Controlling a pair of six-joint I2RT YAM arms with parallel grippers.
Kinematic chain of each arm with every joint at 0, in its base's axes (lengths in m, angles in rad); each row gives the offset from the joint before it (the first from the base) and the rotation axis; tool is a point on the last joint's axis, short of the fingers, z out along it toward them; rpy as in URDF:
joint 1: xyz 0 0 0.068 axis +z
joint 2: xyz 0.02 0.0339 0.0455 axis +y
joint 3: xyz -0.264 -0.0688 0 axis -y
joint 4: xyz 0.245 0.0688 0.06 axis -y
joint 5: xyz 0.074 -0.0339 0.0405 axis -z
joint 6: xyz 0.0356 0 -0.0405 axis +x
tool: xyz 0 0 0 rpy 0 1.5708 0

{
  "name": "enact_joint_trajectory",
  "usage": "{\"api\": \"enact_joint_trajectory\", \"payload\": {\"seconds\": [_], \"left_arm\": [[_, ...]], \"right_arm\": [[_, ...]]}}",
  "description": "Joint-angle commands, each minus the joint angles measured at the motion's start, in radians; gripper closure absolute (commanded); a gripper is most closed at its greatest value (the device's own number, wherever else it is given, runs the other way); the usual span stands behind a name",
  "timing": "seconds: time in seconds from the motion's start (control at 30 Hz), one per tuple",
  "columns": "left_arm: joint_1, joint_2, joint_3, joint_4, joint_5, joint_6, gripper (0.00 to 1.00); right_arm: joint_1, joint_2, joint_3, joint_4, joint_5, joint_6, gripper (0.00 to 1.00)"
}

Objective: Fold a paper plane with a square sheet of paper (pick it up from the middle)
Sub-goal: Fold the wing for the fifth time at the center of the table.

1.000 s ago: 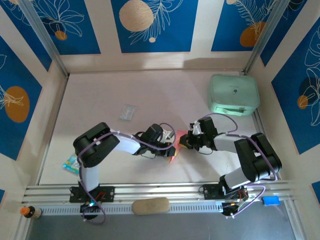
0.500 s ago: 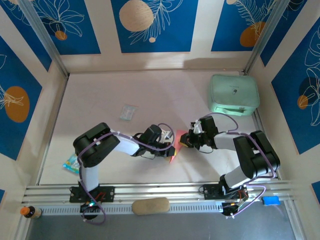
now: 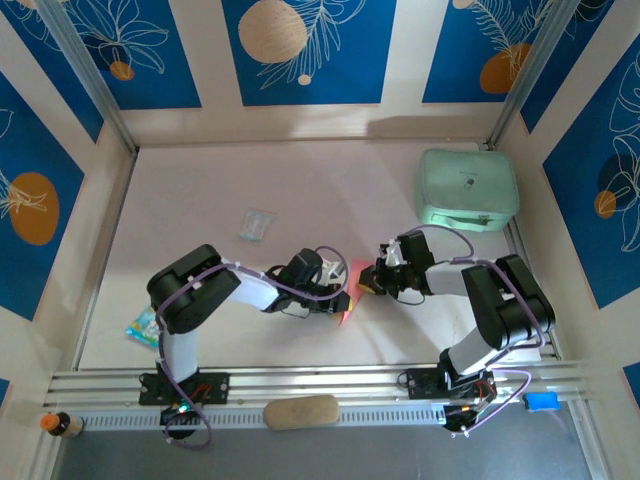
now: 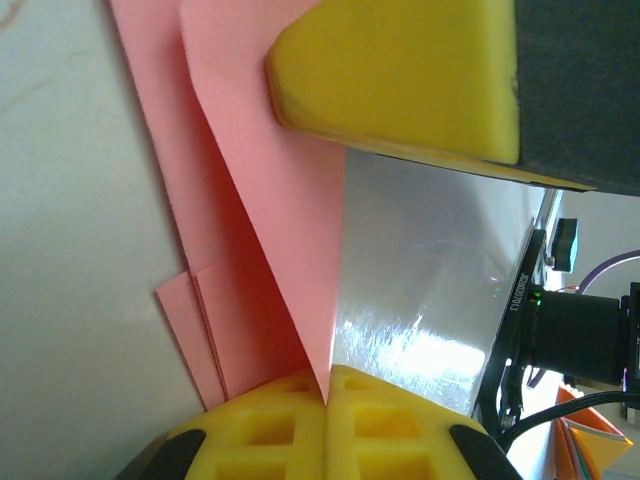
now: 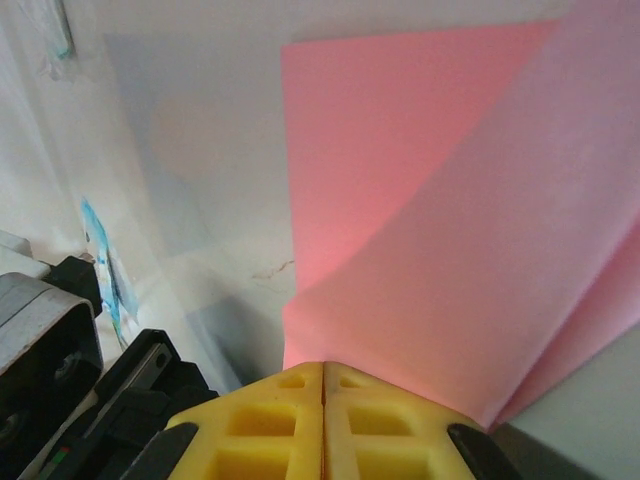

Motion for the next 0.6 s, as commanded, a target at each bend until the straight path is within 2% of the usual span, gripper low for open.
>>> {"api": "enact_joint_trajectory", "payload": {"seconds": [0.0,0.27,0.37,0.57], "left_arm": [[0.010,0.056,-0.019,-0.077,-0.043,-0.004,1.00],[0.012,0.055,-0.017,-0.088,-0.035,0.003,0.99],[0.012,0.049,-0.015,-0.085,-0.024,0.006,0.92],[0.012,-0.003,-0.021,-0.089,0.007,0.015,0.86]], "right_arm": [[-0.006,0.026,0.023,-0.003,-0.011,-0.020,0.93],[-0.008,0.093,0.043,-0.060,0.032,-0.014,0.93],[-0.007,0.111,0.056,-0.081,0.039,-0.013,0.94],[-0.007,0.110,0.067,-0.122,0.062,-0.017,0.94]]}}
